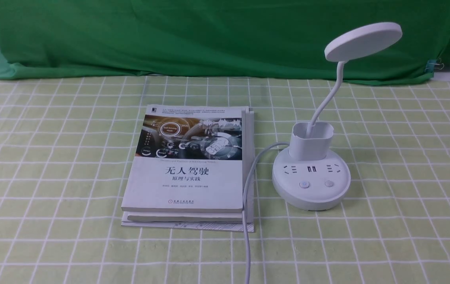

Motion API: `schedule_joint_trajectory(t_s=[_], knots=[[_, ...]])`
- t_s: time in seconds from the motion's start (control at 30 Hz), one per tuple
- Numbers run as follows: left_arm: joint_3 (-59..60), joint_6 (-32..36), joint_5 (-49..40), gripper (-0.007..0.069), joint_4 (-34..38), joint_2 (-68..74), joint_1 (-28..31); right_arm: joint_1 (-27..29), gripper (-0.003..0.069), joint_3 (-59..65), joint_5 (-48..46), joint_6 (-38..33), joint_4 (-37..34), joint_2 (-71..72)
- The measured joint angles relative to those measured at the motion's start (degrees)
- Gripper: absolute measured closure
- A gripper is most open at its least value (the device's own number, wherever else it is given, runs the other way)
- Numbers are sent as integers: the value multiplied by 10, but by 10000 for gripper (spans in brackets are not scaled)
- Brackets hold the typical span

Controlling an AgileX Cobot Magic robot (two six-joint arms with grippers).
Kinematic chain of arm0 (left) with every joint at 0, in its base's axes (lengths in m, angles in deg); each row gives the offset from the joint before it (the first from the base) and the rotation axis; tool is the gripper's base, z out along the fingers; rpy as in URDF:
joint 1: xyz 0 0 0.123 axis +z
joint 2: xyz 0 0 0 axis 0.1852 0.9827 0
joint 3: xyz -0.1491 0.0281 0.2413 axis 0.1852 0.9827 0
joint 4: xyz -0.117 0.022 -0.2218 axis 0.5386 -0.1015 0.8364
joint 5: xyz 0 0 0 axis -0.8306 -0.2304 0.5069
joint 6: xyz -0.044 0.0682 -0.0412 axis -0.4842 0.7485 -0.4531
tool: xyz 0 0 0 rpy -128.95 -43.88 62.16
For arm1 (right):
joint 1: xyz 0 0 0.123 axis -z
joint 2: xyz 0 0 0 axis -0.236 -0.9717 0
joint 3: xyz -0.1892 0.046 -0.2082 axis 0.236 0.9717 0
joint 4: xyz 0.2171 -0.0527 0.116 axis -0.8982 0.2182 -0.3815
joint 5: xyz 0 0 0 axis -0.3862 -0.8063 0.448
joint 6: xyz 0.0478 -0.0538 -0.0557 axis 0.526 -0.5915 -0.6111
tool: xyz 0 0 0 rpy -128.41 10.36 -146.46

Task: Turn on the table lamp on the green coffee tablecloth with your hand.
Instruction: 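Press the button on the base of the white desk lamp with the right gripper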

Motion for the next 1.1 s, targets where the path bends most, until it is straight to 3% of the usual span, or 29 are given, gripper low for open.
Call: schedule_joint_trajectory(t_s=[0.37,0.53,0.63,0.67,0.73,0.87,0.97,1.07,1.1], knots=[[0,0,0,383,0,0,0,0,417,0,3,1,0,0],[0,0,0,383,0,0,0,0,417,0,45,23,-15,0],[0,0,0,383,0,0,0,0,417,0,107,175,-62,0],[0,0,0,383,0,0,0,0,417,0,110,175,-63,0],[0,0,0,383,0,0,0,0,417,0,145,261,-72,0],[0,0,0,383,0,0,0,0,418,0,169,329,-76,0],[0,0,0,383,0,0,0,-1,435,-1,157,347,-77,0],[0,0,0,383,0,0,0,-8,477,-31,82,320,-78,-20],[0,0,0,383,0,0,0,-20,522,-77,17,280,-78,-58]])
